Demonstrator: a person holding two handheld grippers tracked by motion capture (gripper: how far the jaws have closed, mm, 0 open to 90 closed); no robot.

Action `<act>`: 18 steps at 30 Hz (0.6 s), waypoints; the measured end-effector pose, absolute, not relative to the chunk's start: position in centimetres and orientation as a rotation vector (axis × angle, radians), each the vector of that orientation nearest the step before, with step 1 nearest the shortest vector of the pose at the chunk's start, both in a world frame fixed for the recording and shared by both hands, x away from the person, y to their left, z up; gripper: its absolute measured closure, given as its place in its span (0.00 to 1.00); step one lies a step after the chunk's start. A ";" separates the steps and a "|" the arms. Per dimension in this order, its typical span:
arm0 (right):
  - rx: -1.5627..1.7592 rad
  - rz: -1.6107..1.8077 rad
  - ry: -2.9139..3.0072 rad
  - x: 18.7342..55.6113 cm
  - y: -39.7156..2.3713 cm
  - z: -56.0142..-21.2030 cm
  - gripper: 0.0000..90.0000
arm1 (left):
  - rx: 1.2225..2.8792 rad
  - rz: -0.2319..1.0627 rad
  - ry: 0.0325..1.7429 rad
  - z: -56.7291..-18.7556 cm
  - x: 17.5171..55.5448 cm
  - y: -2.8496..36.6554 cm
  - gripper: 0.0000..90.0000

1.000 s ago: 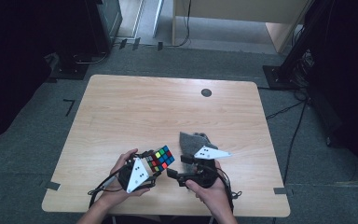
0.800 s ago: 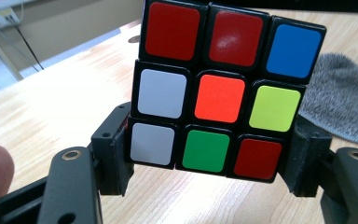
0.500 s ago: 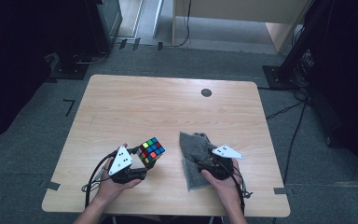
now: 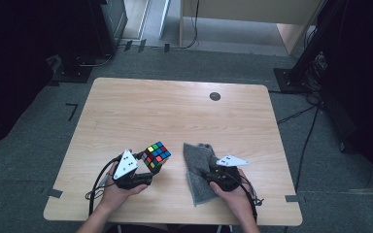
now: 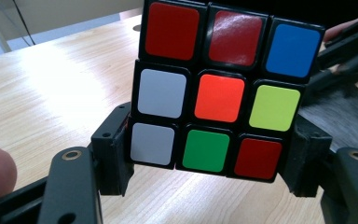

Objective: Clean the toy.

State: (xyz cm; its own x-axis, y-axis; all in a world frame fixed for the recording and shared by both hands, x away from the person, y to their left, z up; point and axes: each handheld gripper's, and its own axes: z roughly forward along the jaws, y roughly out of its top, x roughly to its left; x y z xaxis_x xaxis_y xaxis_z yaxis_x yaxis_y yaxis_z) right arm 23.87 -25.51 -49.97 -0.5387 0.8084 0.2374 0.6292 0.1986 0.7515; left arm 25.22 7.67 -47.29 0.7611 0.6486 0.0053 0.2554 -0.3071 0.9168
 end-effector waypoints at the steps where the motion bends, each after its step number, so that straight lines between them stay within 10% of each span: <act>1: 1.348 1.283 2.251 23.8 -25.6 -49.6 0.63 | 1.887 0.463 0.690 -47.2 25.2 7.7 0.35; 8: 1.299 1.345 2.068 24.0 -25.4 -48.9 0.28 | 1.886 0.458 0.681 -47.1 25.1 7.8 0.35; 18: 1.233 1.068 2.229 24.5 -22.1 -51.7 0.27 | 1.898 0.434 0.653 -47.3 25.1 7.3 0.35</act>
State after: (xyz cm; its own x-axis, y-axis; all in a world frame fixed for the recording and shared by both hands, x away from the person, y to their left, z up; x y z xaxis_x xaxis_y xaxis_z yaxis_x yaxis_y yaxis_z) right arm 24.46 -22.14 -51.67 -0.5446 0.8380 0.0339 0.5518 0.3276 0.7669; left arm 25.09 7.31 -47.33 0.7867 0.6173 0.0047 0.2430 -0.3167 0.9169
